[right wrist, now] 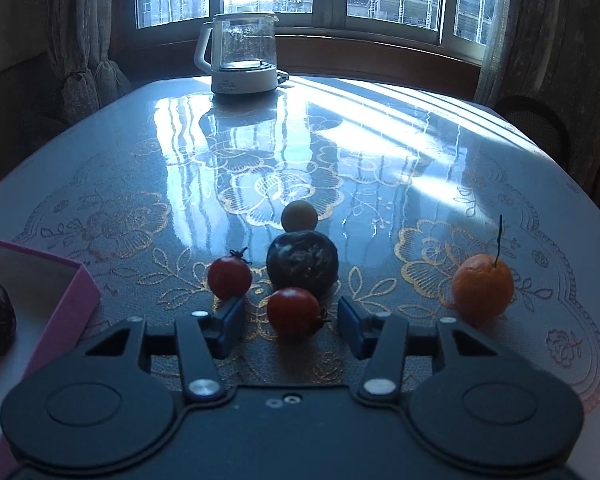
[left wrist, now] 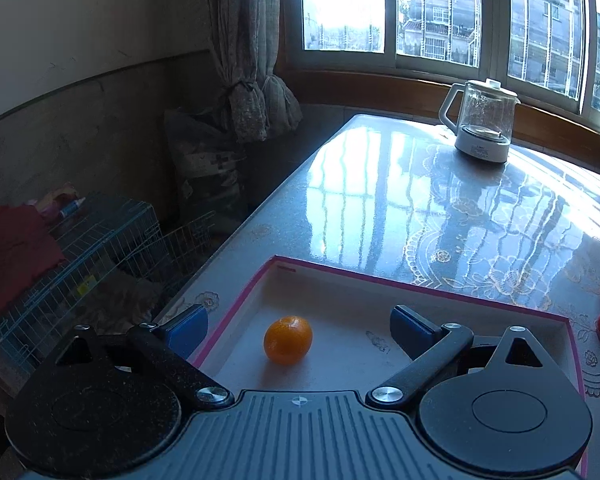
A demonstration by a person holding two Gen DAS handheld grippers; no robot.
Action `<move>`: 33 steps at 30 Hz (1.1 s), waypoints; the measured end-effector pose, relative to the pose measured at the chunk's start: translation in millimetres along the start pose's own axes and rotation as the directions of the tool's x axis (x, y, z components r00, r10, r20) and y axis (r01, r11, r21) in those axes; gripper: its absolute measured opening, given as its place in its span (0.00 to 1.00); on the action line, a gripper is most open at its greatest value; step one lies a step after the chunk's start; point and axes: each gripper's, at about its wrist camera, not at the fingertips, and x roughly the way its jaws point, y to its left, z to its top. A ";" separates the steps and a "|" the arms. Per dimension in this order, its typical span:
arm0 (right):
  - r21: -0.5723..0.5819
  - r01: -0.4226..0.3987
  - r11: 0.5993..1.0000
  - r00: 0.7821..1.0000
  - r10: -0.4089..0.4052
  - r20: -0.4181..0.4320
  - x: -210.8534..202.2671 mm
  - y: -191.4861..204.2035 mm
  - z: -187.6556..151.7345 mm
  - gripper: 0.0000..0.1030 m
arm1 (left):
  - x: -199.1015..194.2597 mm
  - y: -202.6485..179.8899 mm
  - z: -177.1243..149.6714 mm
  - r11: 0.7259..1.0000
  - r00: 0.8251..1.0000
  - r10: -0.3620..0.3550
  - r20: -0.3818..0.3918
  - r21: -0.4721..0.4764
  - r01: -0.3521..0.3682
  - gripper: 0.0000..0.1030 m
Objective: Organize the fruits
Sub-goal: 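Move the right gripper to the red cherry tomato and close on it, then carry the tomato over the tray and open the right gripper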
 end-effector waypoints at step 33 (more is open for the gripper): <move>0.124 0.002 0.992 0.998 -0.009 0.056 -19.3 0.0 -10.3 0.23 | 4.8 21.9 -1.9 0.998 0.999 0.034 -0.030 -0.043 -0.036 0.94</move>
